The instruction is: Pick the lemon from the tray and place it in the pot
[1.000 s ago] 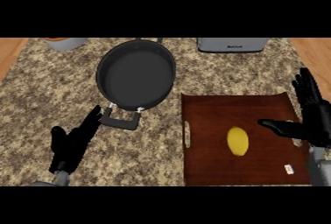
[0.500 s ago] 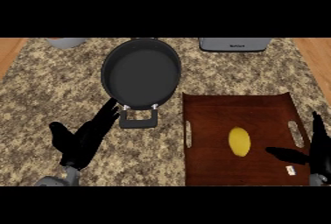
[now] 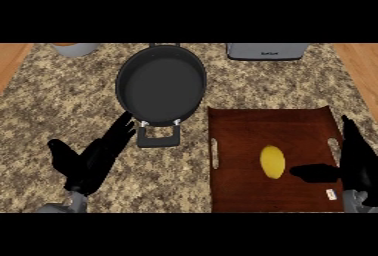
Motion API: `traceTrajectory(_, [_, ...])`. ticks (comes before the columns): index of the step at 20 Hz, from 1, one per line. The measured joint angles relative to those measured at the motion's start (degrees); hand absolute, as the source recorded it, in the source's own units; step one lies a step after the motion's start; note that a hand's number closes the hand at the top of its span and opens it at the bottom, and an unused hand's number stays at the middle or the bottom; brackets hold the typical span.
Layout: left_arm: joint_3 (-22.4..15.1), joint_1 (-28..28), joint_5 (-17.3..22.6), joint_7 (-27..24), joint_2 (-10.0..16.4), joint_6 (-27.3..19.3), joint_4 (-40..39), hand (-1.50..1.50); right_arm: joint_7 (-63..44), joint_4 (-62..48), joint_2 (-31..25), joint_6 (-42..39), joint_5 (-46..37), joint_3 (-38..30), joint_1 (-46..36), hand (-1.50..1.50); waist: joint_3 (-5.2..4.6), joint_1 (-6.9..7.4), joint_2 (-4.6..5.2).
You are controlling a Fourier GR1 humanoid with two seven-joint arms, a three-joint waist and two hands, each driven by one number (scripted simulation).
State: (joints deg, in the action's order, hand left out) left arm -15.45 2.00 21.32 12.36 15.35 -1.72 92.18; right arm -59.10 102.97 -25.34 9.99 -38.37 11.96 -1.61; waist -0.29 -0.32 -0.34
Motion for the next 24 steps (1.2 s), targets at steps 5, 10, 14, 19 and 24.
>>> traceTrajectory(5, [0.1,-0.1,0.2,1.3,0.0,0.1,1.2,0.00,-8.5,7.4,2.3,-8.2,2.3,0.3,-4.4,-1.50,0.04,0.31,0.05])
traceTrajectory(10, [0.1,0.3,-0.2,1.4,-0.3,0.1,0.9,0.00,-11.4,7.1,6.7,-11.7,2.2,-1.9,-8.2,-1.50,0.04,0.57,0.17])
traceTrajectory(14, [-0.2,-0.5,-0.7,0.7,-0.9,0.3,1.0,0.00,-12.0,6.2,10.8,-13.1,0.9,-2.9,-10.0,-1.50,0.11,0.59,0.21])
traceTrajectory(19, [0.2,-0.3,-1.0,1.2,-0.9,0.7,1.1,0.00,-12.2,3.0,15.7,-14.2,-1.8,-3.3,-12.7,-1.50,0.17,0.70,0.28])
traceTrajectory(24, [0.4,-1.1,-1.0,1.2,-0.9,1.3,1.9,0.00,-11.7,0.5,18.9,-15.2,-5.4,-2.4,-11.5,-1.50,0.21,0.59,0.26])
